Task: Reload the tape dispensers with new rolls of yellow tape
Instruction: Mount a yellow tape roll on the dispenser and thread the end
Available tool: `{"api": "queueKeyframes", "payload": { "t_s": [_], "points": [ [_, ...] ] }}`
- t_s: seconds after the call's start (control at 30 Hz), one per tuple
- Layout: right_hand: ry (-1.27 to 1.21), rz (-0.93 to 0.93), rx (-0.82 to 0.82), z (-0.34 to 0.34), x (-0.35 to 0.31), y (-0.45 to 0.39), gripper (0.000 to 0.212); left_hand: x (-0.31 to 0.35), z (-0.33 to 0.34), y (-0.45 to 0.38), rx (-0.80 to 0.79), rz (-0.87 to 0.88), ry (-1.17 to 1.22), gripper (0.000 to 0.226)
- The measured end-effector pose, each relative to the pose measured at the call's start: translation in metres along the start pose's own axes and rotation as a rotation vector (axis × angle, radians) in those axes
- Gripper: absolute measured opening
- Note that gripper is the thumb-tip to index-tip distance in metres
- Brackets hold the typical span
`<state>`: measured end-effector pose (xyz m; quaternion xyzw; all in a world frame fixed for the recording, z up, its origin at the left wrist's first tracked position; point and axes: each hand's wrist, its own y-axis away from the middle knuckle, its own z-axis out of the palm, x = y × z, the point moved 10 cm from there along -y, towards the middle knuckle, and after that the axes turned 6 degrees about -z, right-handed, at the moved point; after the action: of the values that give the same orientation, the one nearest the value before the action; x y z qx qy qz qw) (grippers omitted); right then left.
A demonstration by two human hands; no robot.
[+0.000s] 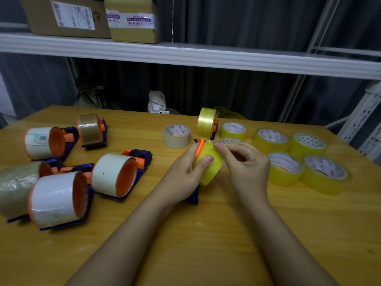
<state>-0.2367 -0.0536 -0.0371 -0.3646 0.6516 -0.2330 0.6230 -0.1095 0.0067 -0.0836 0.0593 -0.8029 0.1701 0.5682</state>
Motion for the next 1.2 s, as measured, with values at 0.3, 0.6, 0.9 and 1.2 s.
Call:
{"api": "queueKeyframes", "payload": {
  "t_s": [0.3, 0.6, 0.9, 1.2],
  "points": [
    [0.035, 0.089, -0.005, -0.001, 0.004, -0.002, 0.021, 0.009, 0.002, 0.004, -0.038, 0.025, 0.038, 0.022],
    [-0.272, 0.428, -0.095, 0.006, 0.036, 0.000, 0.013, 0.010, -0.004, 0.006, -0.140, -0.021, 0.230, 0.027],
    [-0.373, 0.551, -0.089, 0.004, 0.042, 0.004, 0.013, 0.002, -0.013, 0.006, -0.108, -0.058, 0.290, 0.032],
    [-0.466, 0.504, -0.089, 0.008, 0.028, 0.001, 0.009, 0.008, -0.016, 0.005, -0.060, -0.025, 0.202, 0.018]
  ]
}}
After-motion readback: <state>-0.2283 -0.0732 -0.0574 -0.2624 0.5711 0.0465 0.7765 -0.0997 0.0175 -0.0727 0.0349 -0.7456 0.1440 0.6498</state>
